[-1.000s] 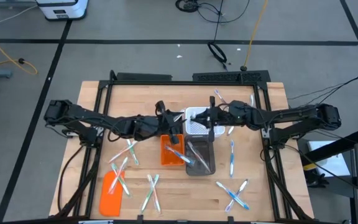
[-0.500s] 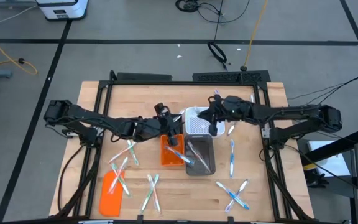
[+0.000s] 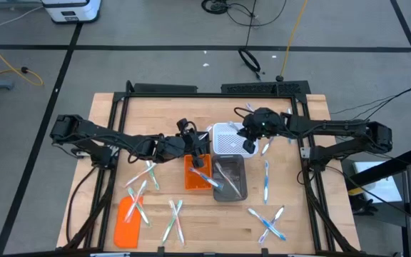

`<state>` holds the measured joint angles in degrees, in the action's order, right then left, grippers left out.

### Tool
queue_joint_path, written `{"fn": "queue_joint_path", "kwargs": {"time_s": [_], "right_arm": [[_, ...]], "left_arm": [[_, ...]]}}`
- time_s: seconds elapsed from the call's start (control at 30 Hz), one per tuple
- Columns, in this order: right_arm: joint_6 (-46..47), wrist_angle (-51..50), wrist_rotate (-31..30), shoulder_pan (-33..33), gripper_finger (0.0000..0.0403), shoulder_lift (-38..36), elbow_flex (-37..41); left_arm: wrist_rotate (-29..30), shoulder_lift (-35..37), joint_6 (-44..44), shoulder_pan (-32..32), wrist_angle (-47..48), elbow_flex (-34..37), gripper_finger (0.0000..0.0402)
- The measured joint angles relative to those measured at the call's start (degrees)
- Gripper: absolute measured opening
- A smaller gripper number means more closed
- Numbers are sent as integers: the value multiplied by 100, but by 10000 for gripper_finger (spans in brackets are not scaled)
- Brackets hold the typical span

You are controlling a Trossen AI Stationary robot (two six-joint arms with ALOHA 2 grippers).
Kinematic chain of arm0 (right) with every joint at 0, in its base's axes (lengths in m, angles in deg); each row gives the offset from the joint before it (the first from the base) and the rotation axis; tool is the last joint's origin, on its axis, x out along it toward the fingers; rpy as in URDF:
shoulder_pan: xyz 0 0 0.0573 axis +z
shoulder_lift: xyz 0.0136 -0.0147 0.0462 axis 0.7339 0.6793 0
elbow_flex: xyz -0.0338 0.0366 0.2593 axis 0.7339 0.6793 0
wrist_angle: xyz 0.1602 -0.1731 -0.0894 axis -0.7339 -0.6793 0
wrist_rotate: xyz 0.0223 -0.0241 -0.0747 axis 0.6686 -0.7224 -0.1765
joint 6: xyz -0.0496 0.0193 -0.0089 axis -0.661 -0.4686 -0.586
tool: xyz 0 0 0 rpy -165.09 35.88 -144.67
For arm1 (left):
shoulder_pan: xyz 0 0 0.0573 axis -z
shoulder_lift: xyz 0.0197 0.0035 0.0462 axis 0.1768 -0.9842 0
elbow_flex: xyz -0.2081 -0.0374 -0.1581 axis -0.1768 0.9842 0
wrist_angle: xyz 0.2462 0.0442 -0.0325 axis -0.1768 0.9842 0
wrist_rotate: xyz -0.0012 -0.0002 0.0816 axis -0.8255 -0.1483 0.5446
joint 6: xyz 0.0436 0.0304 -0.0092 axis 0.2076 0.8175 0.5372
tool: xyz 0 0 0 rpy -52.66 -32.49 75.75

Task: Pick & Place Toothbrushes
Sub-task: Put the green toothbrush into the white bin

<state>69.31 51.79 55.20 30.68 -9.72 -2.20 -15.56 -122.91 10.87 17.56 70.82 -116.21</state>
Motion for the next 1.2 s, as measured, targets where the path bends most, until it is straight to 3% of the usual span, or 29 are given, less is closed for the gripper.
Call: {"fn": "queue_joint_path", "kwargs": {"time_s": [0.27, 0.93, 1.2], "right_arm": [[290, -187, 441, 0, 11, 11, 0], [306, -285, 629, -109, 12, 577, 0], [267, -196, 601, -144, 41, 577, 33]], "left_arm": [[0, 0, -81, 0, 2, 0, 159], [-2, 2, -103, 0, 35, 0, 159], [-4, 2, -103, 0, 48, 0, 159]]}}
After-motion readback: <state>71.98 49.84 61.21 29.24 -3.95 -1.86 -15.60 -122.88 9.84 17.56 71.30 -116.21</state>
